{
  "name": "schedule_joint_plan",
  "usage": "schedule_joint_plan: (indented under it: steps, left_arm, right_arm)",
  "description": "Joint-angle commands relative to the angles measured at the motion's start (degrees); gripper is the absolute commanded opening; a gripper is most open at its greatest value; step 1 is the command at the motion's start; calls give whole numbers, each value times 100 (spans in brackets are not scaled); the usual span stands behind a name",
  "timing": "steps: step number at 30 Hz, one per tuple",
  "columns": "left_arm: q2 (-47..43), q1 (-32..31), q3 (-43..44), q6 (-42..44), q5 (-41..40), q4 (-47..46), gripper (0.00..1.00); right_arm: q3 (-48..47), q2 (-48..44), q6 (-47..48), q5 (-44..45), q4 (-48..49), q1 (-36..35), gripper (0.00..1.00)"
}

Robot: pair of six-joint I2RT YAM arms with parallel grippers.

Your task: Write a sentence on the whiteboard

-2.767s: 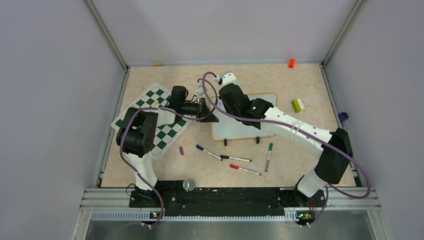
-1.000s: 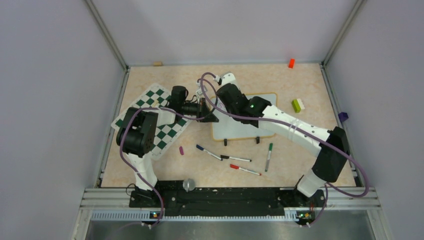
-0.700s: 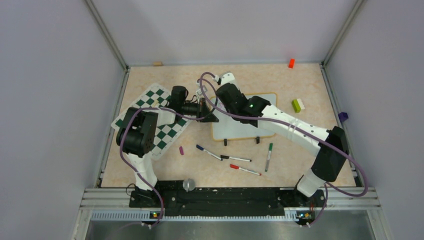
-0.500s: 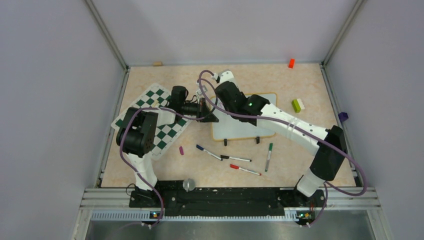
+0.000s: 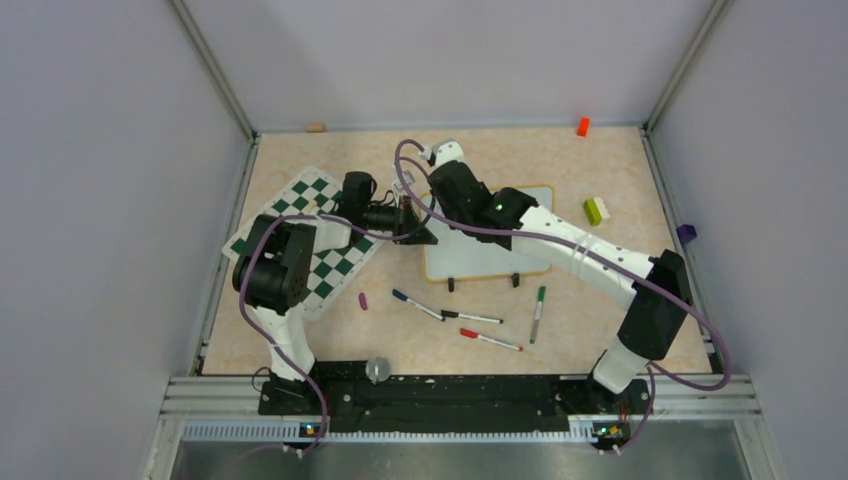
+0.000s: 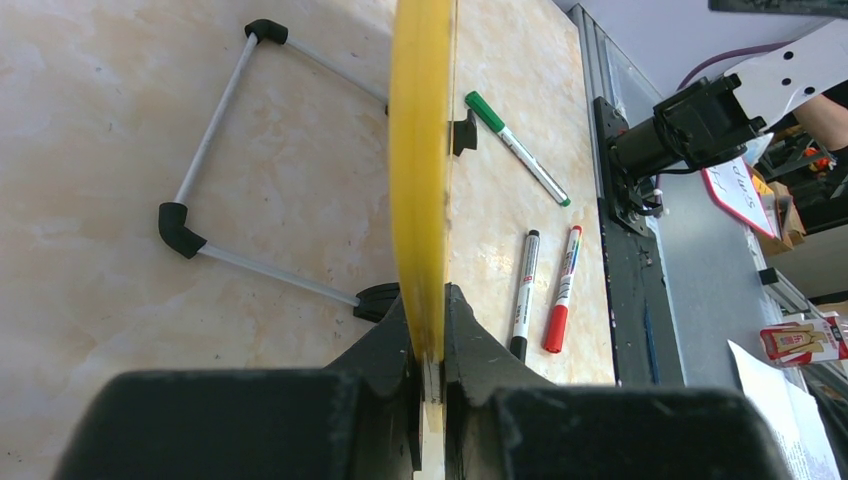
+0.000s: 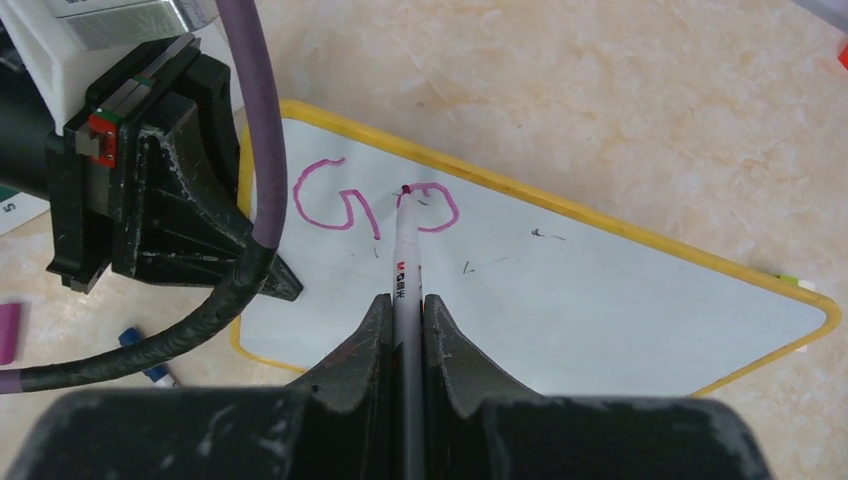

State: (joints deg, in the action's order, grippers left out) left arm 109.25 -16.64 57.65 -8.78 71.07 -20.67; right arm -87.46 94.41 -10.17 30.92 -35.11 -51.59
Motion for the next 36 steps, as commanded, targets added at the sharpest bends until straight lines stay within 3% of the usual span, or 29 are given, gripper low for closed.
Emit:
schedule_joint_plan:
  steps: [1,7,14,36]
  left_arm:
    - [-21,-137,-8,439,-96,263,0]
    - [-15,-135,5,445,-85,274,0]
    - [-9,-137,10,442,-89,284,0]
    - [-3,-136,27,461,-101,326,0]
  right_arm:
    - [-197,-47,-88,-434,170,4,0]
    - [-101,-519,-136,-766,186,53,0]
    - [178,-799,-110,-475,175,176,0]
    - [555,-794,-211,88,150,398,0]
